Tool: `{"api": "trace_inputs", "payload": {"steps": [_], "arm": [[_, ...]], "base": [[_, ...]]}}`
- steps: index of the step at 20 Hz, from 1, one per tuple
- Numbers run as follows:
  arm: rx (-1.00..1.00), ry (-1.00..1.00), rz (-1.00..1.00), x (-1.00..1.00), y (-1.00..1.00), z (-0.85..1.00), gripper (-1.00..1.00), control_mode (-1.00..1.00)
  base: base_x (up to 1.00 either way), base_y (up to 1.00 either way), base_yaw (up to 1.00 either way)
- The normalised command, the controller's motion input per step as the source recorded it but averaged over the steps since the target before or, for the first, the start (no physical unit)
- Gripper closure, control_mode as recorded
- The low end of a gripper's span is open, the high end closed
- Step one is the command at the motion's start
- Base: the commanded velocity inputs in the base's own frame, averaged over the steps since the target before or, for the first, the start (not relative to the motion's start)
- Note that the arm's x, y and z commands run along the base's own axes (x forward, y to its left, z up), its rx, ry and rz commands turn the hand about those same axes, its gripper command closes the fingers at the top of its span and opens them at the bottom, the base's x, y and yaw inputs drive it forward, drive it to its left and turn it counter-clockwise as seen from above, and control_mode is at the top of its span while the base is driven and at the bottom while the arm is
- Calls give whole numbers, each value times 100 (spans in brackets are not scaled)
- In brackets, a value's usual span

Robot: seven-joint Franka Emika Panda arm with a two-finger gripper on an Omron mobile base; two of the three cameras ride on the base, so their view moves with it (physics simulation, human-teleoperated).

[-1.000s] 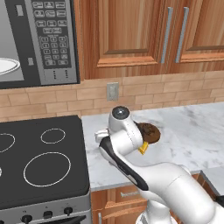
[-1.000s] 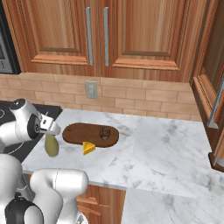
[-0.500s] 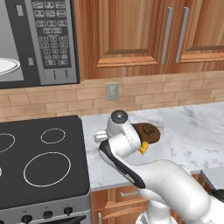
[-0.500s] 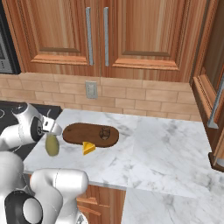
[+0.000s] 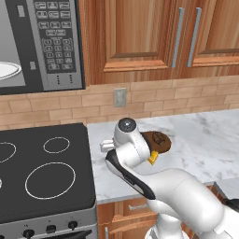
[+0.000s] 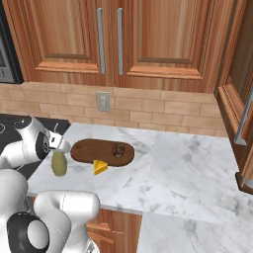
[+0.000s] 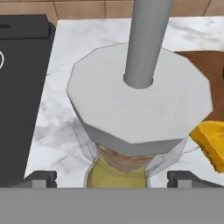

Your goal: Retrieve the reheated potato from the microwave, then place the potato, cheese, and condiment on the cutting board.

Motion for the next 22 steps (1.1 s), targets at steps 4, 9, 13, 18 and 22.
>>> {"api": "trace_inputs", "payload": {"steps": [4, 9, 13, 18, 22], "arm": [[0, 0, 0, -5, 1, 0, -100, -100], [0, 0, -5, -11, 2, 0, -100, -100], [0, -6, -14, -10, 1, 0, -100, -100], [0, -12, -20, -5, 1, 0, -100, -100], [0, -8, -14, 2, 0, 0, -100, -100]], "base": [[0, 0, 0], [0, 0, 0], [0, 0, 0], [0, 0, 0], [0, 0, 0]]}}
